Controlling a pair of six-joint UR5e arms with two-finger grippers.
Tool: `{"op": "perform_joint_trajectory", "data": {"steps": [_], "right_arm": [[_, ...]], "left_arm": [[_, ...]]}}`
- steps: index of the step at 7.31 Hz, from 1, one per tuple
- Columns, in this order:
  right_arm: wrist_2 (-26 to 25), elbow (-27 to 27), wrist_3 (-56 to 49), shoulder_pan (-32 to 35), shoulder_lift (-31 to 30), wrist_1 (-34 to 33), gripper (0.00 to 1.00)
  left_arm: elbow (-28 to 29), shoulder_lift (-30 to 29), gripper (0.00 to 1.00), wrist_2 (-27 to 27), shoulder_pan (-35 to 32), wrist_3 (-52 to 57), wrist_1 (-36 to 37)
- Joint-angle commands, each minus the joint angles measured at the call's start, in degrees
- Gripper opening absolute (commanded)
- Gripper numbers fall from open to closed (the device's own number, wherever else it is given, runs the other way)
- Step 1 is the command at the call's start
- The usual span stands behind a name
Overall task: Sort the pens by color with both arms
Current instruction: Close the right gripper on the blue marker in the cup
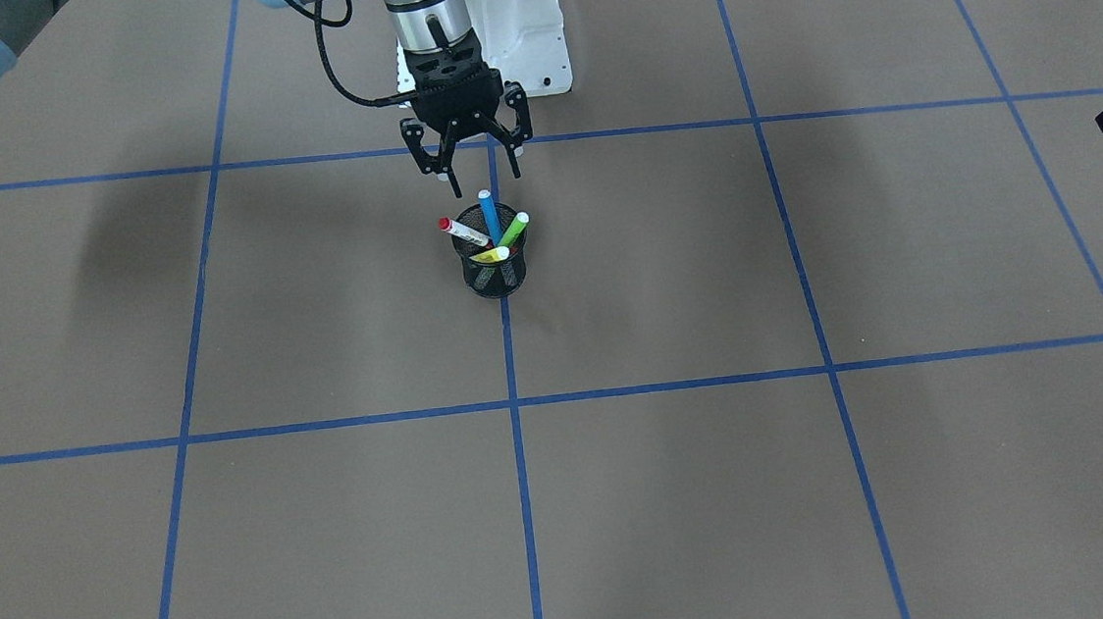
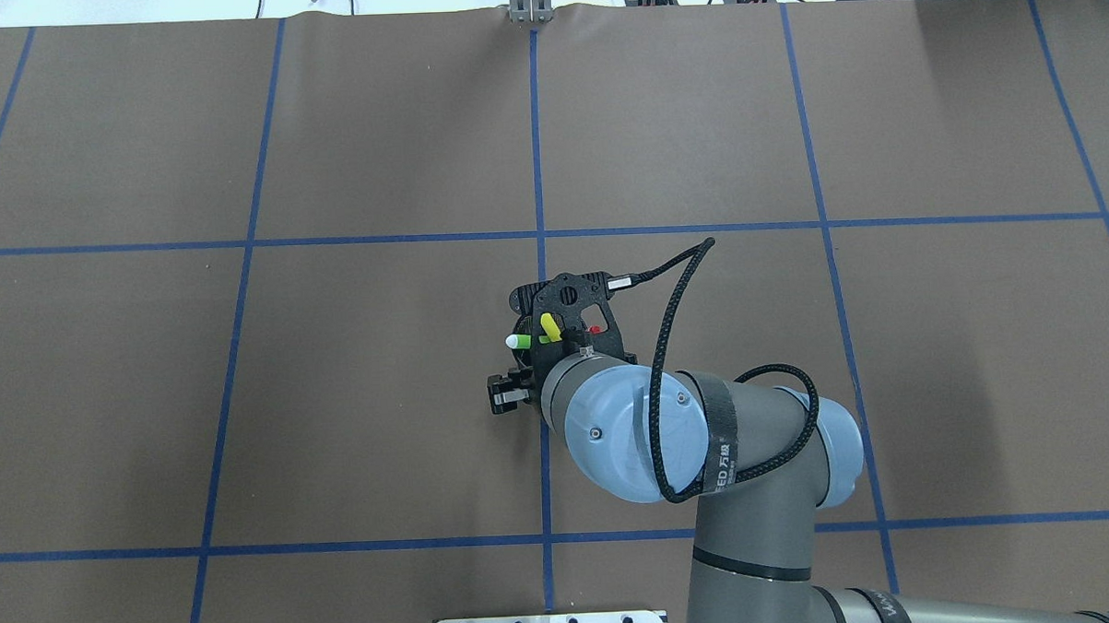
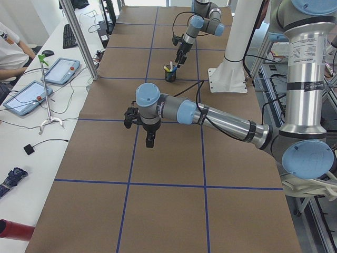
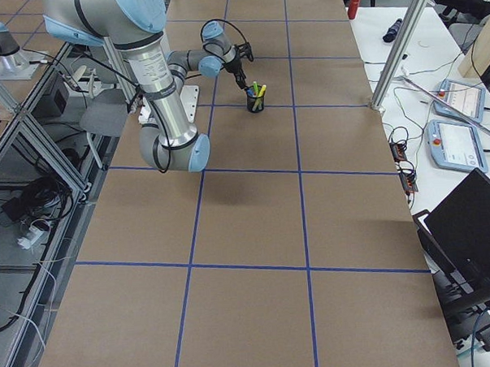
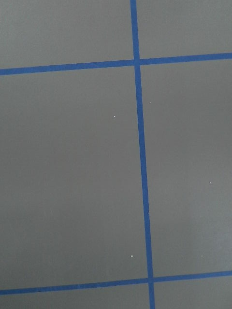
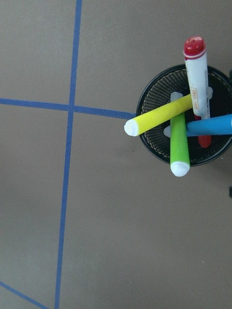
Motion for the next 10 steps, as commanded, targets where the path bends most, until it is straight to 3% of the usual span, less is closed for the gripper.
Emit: {"op": "perform_joint_trajectory", "data": {"steps": [1,5,10], "right_arm": [[-0.9,-0.7,-0.3,-0.1,0.1,0.1,0.70],[-0.9,-1.9,-0.3,-0.3,0.0,0.4,0.58],[-0.8,-1.9,-0.3,-0.4,-0.2,0.5,0.00]], "left_arm": [[0.0,0.0,1.00,0.2,0.0,0.1,0.0],[0.0,0.0,1.00,0.2,0.0,0.1,0.0],[0.1,-0.1,1.00,0.2,0.0,0.2,0.0]]}}
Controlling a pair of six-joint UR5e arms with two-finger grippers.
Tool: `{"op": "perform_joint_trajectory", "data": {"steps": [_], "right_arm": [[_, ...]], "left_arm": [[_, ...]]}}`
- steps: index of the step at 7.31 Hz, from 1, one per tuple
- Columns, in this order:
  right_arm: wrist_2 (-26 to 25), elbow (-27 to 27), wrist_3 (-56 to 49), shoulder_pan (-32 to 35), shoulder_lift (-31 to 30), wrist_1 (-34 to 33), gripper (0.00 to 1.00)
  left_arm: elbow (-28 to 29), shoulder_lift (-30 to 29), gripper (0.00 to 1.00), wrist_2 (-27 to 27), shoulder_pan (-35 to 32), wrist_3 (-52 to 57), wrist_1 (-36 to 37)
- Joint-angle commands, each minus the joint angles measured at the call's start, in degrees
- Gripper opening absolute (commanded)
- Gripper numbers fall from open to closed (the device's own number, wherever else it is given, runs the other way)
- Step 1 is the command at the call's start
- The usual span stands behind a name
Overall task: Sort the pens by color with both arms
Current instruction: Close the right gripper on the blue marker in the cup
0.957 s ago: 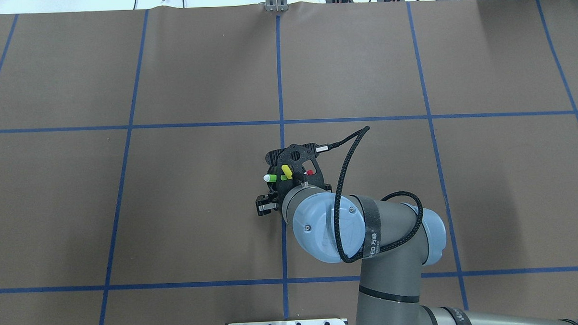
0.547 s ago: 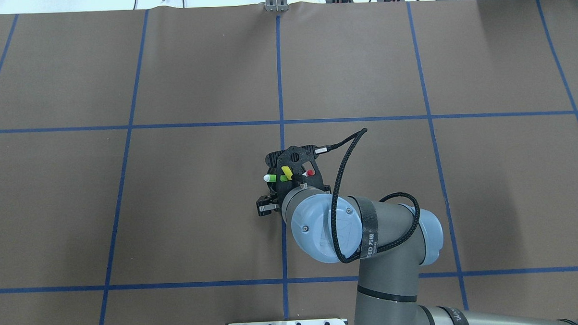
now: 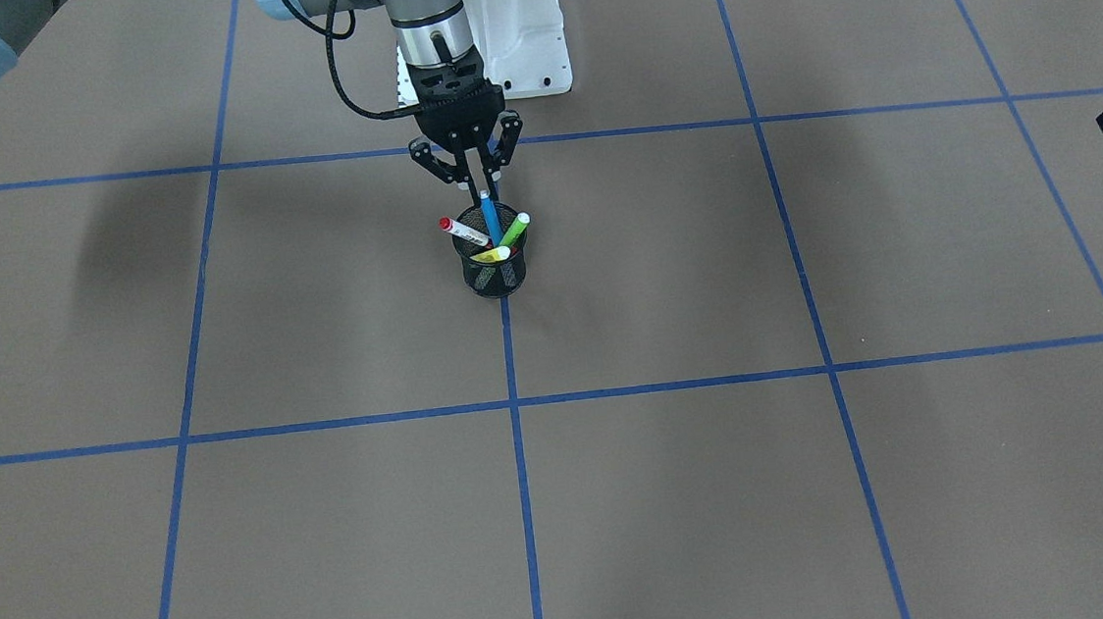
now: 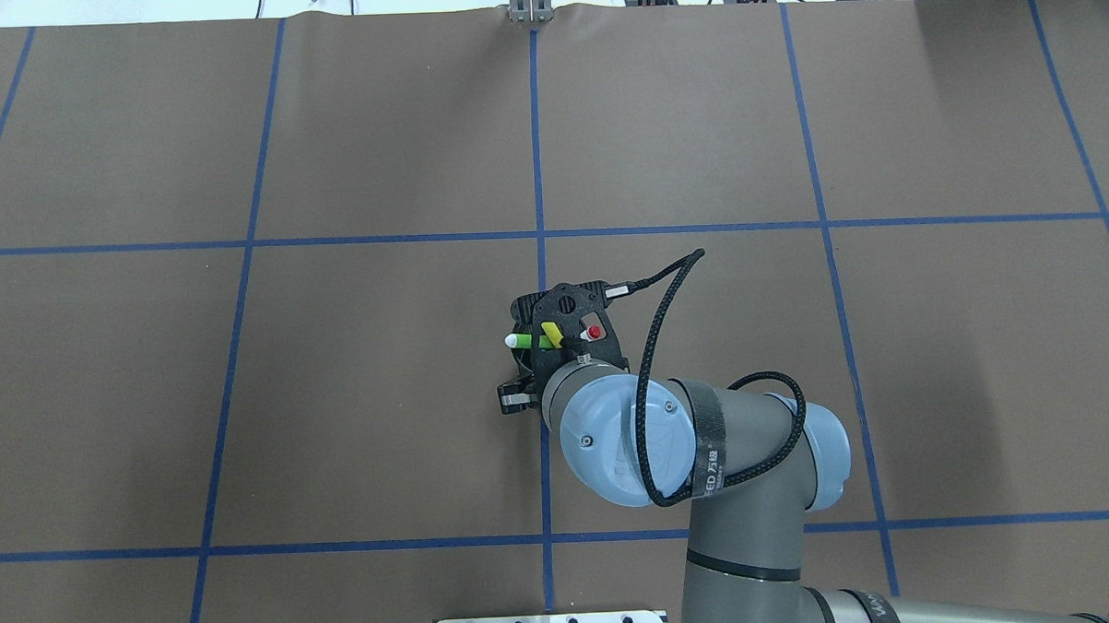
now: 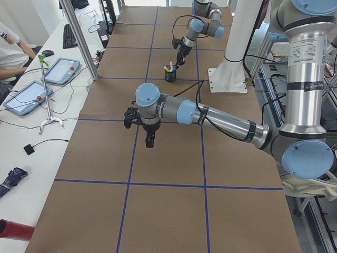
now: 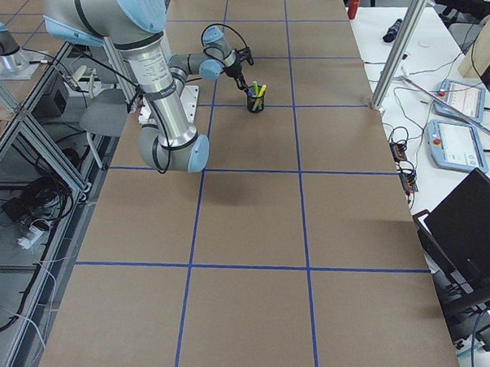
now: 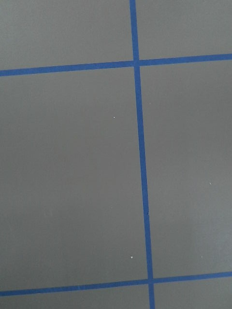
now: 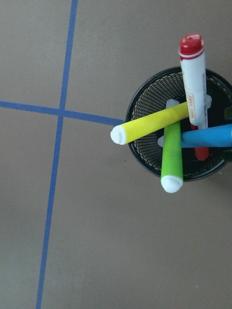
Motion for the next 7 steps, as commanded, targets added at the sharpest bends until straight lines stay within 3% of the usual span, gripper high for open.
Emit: {"op": "perform_joint_trajectory", "data": {"steps": [1,4,7], "right_arm": [[-0.1,0.4,0.0,0.0,0.0,0.1,0.00],[-0.6,6.4,0.0,1.6,-0.9,-2.0,0.00],[-0.1,17.7,0.1,-1.1,-2.0,-14.0,0.00]], "left_arm": [[0.1,0.0,1.00,0.0,0.0,0.1,0.0],[-0.1,0.0,1.00,0.0,0.0,-0.1,0.0],[0.0,-0.1,1.00,-0.1,0.0,-0.1,0.0]]}}
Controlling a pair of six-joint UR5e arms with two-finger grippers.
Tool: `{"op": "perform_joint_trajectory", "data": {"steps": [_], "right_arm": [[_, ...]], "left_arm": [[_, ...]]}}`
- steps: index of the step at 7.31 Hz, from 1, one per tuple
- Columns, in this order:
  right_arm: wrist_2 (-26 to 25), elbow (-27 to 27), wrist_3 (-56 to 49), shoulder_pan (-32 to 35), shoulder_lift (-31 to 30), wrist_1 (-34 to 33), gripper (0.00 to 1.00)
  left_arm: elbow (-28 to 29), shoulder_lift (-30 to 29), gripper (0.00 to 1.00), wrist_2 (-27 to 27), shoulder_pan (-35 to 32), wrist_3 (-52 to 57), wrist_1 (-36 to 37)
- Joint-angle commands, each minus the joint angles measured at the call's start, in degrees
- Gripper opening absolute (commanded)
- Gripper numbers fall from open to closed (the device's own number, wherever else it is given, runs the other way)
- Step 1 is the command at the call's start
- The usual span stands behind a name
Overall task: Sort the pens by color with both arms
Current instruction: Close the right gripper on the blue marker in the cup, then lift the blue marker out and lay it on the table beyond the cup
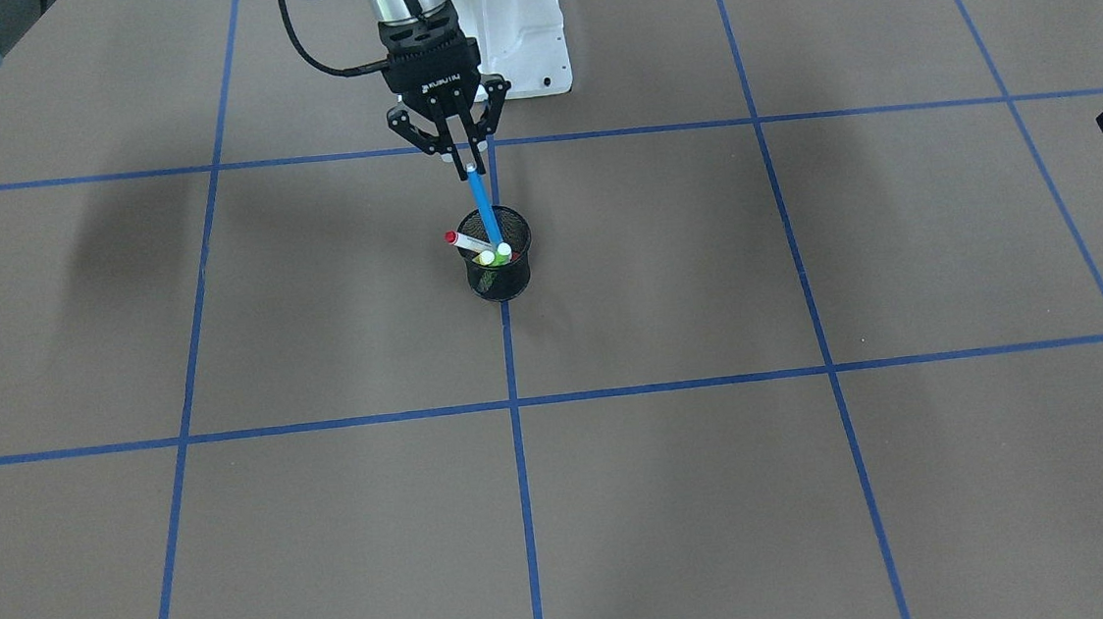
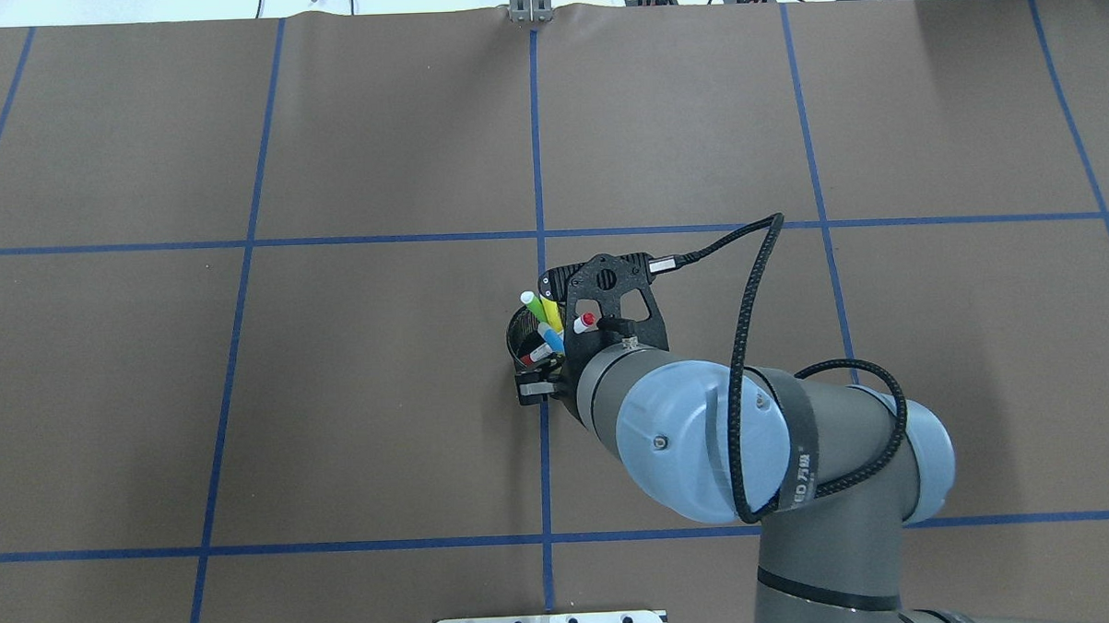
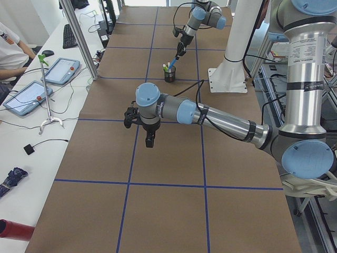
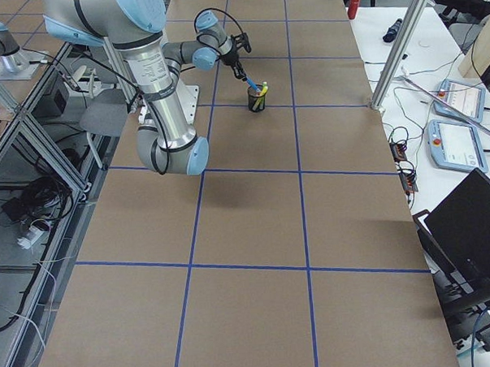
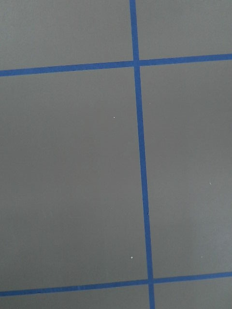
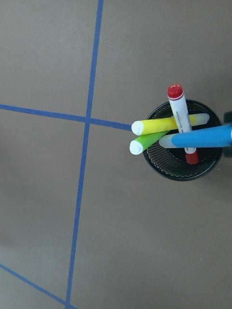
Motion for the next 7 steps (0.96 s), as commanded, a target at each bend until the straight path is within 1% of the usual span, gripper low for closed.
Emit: {"op": "perform_joint_trajectory", "data": {"steps": [1,2,3,4,5,6,7], "right_arm": [[0.1,6.0,0.1,-1.3,0.0,-4.8,0.00],[-0.3,6.5,0.1,-0.8,0.7,-4.7,0.00],[-0.7,5.9,0.0,0.6,0.7,-4.5,0.00],[-1.9,5.0,0.0,3.9,0.9,-4.0,0.00],[-5.8,2.2,0.5,6.6,1.6,-1.7,0.00],[-7.3,-5.2,1.0,9.6,1.6,5.8,0.00],[-7.5,-12.5,1.4,13.0,1.7,14.0,0.00]], "left_arm": [[0.0,0.0,1.00,-0.1,0.0,0.0,0.0],[0.0,0.0,1.00,-0.1,0.0,-0.1,0.0],[-0.2,-0.1,1.00,-0.1,0.0,-0.1,0.0],[-0.2,-0.1,1.00,-0.1,0.0,-0.1,0.0],[-0.1,-0.1,1.00,-0.1,0.0,-0.1,0.0],[-0.1,-0.1,1.00,-0.1,0.0,-0.1,0.0],[-0.3,-0.1,1.00,-0.2,0.0,-0.1,0.0]]}}
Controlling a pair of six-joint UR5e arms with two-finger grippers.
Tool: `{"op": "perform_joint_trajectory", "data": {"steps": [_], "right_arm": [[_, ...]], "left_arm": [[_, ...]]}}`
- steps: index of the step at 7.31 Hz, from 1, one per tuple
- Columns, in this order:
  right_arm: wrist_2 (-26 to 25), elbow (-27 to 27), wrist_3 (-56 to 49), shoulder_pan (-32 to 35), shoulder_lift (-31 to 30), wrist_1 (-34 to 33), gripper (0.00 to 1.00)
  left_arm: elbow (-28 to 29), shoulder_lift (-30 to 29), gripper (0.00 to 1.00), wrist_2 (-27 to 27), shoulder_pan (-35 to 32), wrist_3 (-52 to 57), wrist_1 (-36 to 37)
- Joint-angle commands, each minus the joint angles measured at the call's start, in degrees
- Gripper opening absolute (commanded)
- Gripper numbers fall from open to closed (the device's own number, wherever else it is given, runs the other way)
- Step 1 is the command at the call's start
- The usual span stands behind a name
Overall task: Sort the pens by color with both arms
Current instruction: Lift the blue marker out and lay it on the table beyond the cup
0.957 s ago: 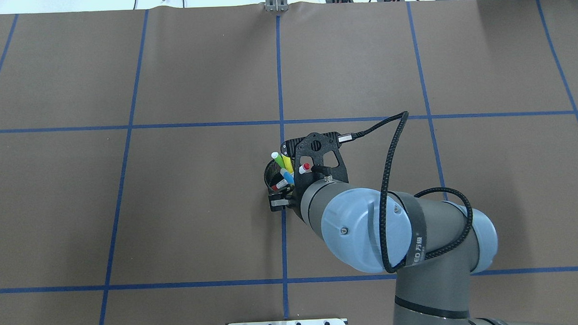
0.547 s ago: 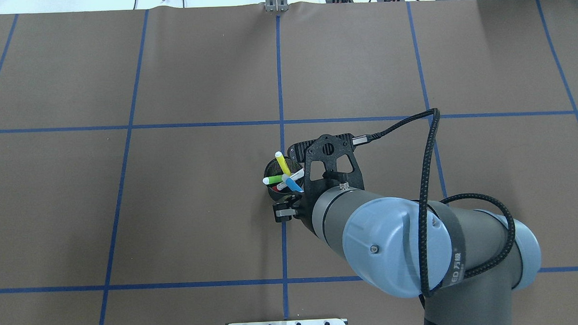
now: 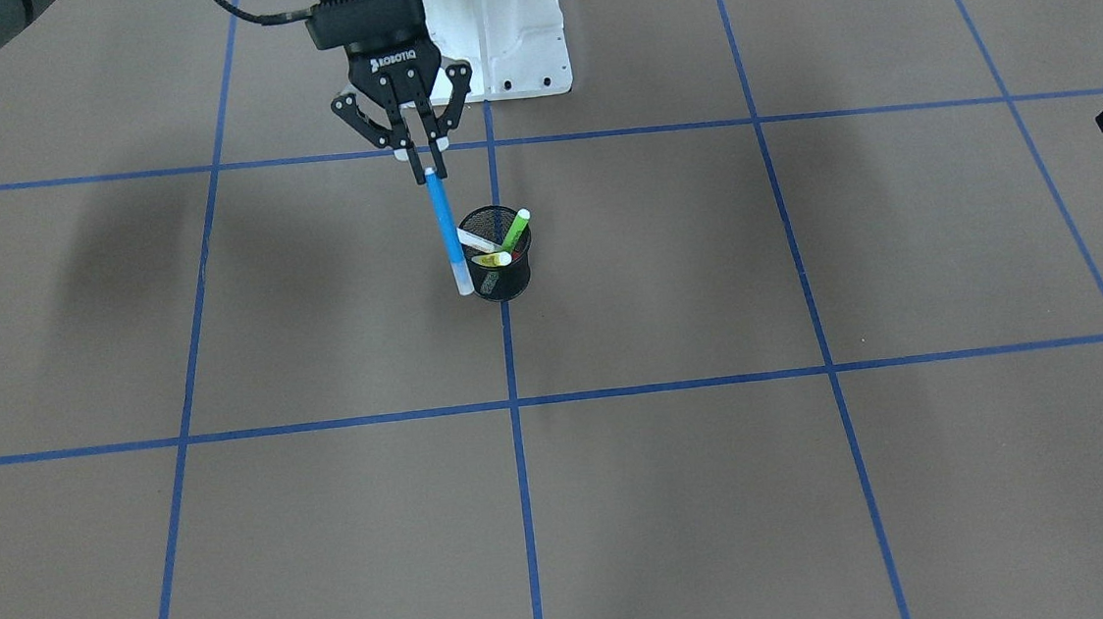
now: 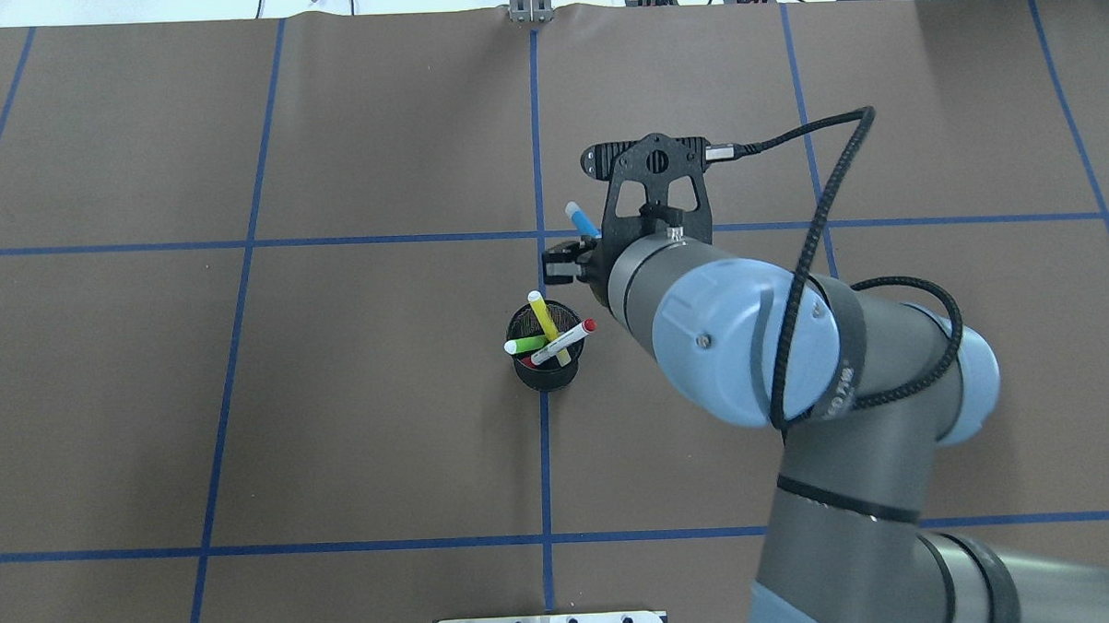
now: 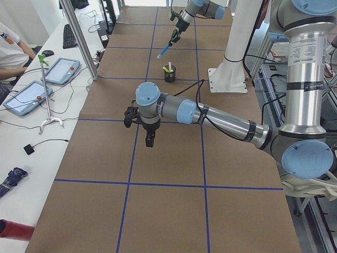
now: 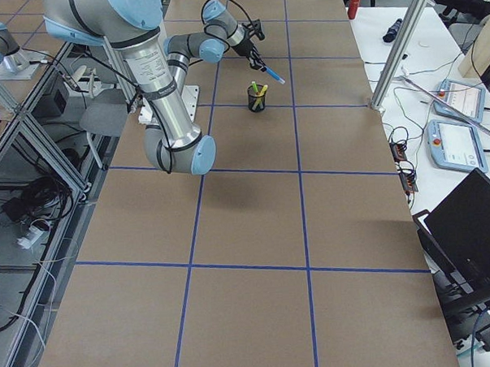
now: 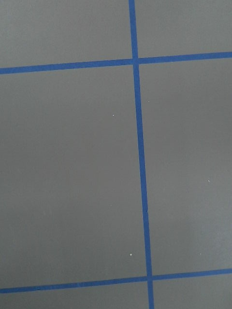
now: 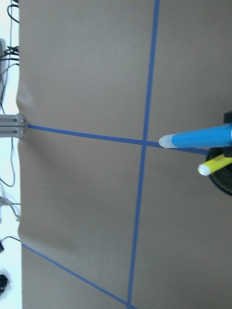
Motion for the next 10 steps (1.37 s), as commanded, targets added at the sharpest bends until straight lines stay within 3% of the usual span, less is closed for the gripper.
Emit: {"op": "perform_joint_trajectory", "data": {"steps": [1,4,7,10], "right_arm": [[-1.2,-13.6,1.1,6.6,0.2,12.1,0.00],[-7.7,-32.1,5.3,8.3,4.9,19.3,0.00],[-13.9,-39.8,5.8,5.0,3.5,30.9,0.00],[-13.9,-39.5,5.4,3.8,1.1,34.5,0.00]], "left_arm": [[-0.6,0.0,1.00,-0.1,0.0,-0.1,0.0],[-0.6,-0.1,1.00,-0.1,0.0,-0.5,0.0],[-1.0,-0.3,1.00,0.0,0.0,-0.6,0.0],[-0.9,-0.5,1.00,0.3,0.0,-0.6,0.1]]}}
